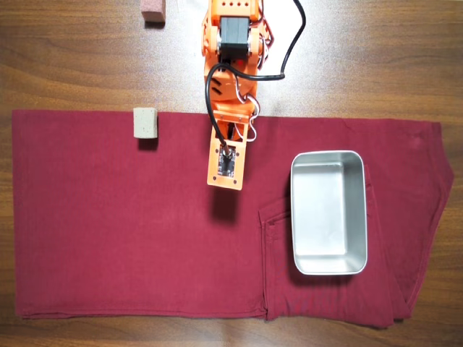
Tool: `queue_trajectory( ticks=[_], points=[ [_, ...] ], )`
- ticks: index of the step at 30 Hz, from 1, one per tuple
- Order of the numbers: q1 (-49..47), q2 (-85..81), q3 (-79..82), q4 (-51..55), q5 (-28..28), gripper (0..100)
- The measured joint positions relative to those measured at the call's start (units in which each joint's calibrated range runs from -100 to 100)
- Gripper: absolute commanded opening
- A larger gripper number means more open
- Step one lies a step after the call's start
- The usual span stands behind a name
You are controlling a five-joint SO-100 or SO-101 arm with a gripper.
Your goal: Grab the cube
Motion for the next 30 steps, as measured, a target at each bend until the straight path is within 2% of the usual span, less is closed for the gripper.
queue_trajectory(
  ticks=[30],
  points=[
    [-1.2,0.0,0.0,0.0,-0.1,1]
  ],
)
